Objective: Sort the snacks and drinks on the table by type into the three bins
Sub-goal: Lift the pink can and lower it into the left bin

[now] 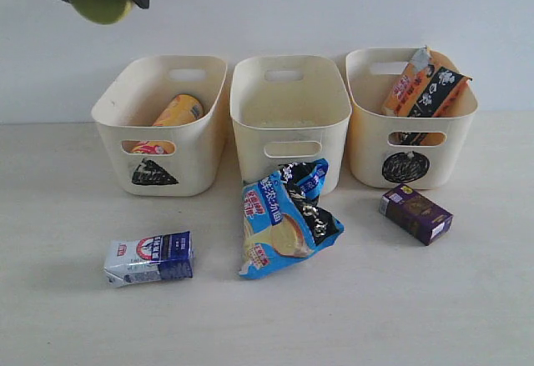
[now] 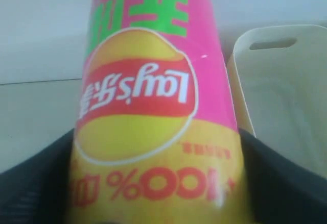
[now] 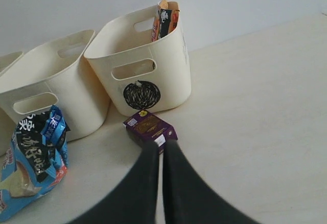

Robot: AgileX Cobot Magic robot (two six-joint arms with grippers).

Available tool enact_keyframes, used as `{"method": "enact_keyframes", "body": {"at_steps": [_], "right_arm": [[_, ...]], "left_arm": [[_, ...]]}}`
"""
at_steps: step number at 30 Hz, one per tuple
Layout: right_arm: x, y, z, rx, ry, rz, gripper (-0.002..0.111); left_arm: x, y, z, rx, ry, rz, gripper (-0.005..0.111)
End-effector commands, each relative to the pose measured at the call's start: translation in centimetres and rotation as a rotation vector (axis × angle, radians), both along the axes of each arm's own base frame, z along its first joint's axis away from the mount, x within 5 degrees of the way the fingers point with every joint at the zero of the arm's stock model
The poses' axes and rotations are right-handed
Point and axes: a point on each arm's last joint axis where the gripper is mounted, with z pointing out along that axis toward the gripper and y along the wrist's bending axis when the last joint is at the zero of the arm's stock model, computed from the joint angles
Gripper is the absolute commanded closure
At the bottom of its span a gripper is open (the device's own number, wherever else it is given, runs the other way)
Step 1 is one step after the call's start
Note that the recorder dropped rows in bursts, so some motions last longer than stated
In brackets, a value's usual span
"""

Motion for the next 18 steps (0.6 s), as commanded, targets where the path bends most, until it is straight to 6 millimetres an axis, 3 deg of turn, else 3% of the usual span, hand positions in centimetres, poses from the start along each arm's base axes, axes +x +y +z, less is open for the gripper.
{"method": "enact_keyframes", "body": {"at_steps": [1,7,11,18], "right_arm": [[0.0,-0.1,-0.1,0.005,0.01,-0.008,0.108],[0.0,-0.1,-0.1,0.002,0.011,-0.008,0.108],[0.0,-0.1,-0.1,0.004,0.011,-0.009,0.108],[0.0,-0.1,-0.1,0.0,0.013,-0.009,0.108]], "left_arm": [[2.5,-0.9,-2.9,-0.033,-0.039,-0.01,0.102],[4.7,-1.6,-7.0,-0.031,-0.011,-0.004,0.102],[5.9,-1.0,-10.4,-0.038,0.06,0.046,0.102],[6.0,-0.9,-12.2,-0.009,0.139,0.058,0.102]]}}
